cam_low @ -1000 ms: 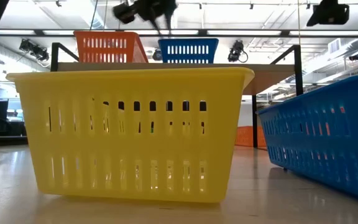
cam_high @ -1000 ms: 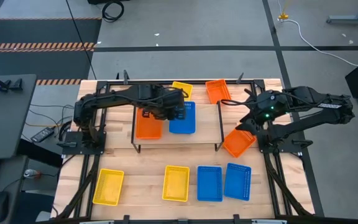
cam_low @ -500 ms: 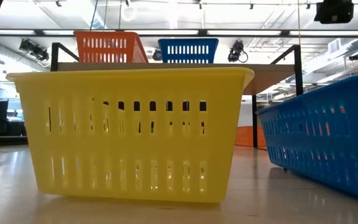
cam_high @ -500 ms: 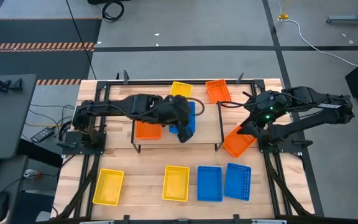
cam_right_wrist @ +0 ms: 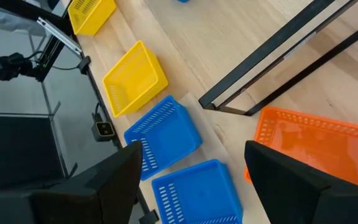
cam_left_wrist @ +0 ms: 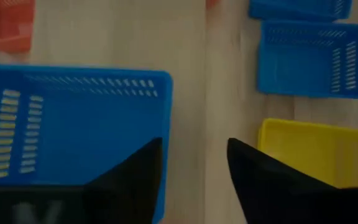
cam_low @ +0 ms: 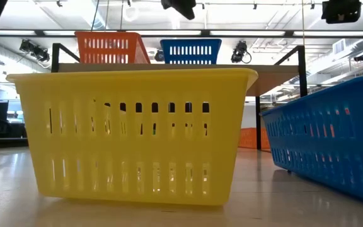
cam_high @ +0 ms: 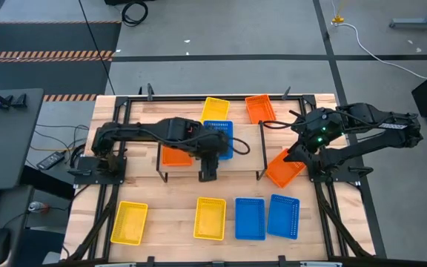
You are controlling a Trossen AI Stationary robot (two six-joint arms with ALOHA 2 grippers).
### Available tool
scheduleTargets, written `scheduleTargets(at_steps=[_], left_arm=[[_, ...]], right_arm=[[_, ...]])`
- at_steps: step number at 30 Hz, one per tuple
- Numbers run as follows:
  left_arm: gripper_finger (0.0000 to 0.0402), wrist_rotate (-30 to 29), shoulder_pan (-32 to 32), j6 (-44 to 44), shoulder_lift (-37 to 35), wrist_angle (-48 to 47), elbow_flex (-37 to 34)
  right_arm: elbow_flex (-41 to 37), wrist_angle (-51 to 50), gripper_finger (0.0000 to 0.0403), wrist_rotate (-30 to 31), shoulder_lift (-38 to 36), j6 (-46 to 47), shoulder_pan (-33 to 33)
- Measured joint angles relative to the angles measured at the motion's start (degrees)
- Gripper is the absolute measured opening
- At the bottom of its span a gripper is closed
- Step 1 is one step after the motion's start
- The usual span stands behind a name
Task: Stack baskets on shelf by color
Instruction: Put the left blue bin on the shelf
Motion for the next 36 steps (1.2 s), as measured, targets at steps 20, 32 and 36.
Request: scheduleTargets(at_steps=[20, 32, 36], left_arm=[[0.0168, 3.7, 2.4, -2.8, 5.1, -3.1, 0.0], [0.0047, 4.8, 0.6, -9.0, 5.1, -6.0, -0.1], [0.0021, 4.7, 0.1, -11.0, 5.0, -8.0, 0.0]], right_arm=[[0.0, -0.1, 0.0288, 0.0, -0.1, -3.6, 0.0], [0.0, 0.0, 0.0288, 0.0, -0.1, -6.1, 0.0], [0.0, 0.0, 0.0288, 0.0, -0.1, -6.2, 0.0]])
